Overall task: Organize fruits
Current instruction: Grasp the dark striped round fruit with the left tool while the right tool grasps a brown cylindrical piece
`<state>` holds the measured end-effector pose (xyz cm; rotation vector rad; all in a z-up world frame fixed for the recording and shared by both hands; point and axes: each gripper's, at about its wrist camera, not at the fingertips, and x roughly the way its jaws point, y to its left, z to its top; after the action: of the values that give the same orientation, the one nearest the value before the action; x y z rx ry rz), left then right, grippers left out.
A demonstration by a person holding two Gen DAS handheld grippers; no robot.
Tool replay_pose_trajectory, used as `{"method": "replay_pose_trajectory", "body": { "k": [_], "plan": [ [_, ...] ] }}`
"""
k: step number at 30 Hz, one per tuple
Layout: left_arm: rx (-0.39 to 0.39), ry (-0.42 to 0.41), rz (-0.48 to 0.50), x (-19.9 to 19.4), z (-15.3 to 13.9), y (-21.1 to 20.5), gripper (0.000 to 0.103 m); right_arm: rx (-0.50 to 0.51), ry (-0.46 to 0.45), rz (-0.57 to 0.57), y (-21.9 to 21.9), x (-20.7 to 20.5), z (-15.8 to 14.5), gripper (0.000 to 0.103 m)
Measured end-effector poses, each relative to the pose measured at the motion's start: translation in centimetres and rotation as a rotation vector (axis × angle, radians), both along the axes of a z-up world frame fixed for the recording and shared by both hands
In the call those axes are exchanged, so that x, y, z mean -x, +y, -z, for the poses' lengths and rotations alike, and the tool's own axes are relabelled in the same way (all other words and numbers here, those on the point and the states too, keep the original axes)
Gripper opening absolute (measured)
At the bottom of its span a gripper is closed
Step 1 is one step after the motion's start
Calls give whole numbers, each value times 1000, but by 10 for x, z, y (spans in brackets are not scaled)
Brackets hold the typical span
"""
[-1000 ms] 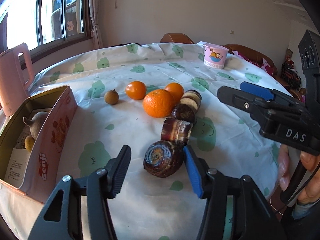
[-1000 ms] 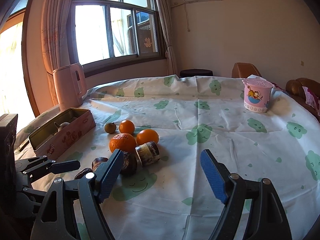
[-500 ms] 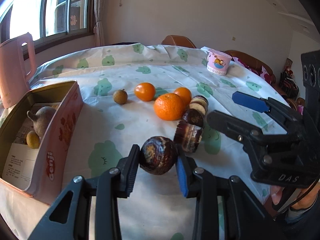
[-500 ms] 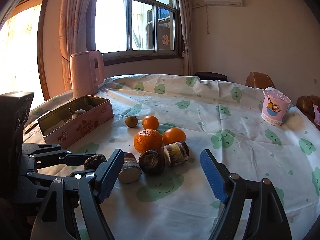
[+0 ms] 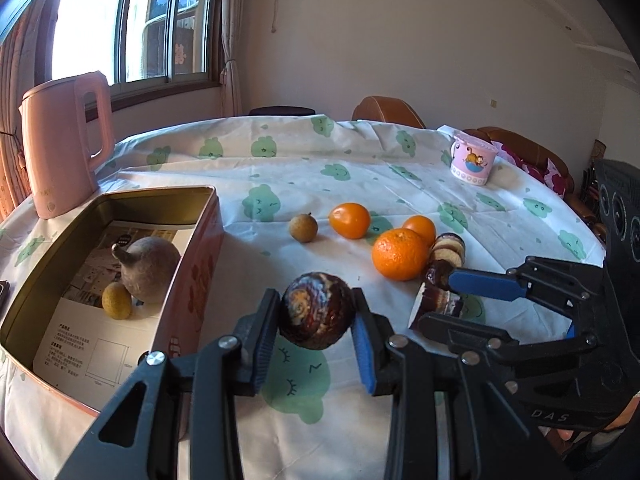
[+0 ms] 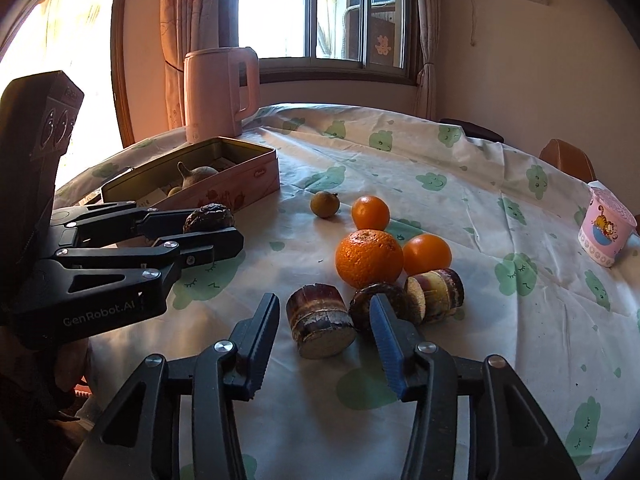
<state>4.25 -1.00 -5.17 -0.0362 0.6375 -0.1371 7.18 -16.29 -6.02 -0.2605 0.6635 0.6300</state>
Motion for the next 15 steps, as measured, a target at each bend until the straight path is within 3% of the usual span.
{"method": "replay_pose_trajectory", "body": {
  "k": [7, 8, 15],
  "plan": [
    [7, -3, 3, 2, 1, 0, 37, 74, 1, -29, 12, 3, 6, 44],
    [9, -6, 2, 3, 1, 1, 37, 83, -6, -27, 13, 4, 6, 37],
    [12, -42, -7, 8, -2, 2, 37, 35, -21, -25, 6, 5, 2, 36]
  ]
}}
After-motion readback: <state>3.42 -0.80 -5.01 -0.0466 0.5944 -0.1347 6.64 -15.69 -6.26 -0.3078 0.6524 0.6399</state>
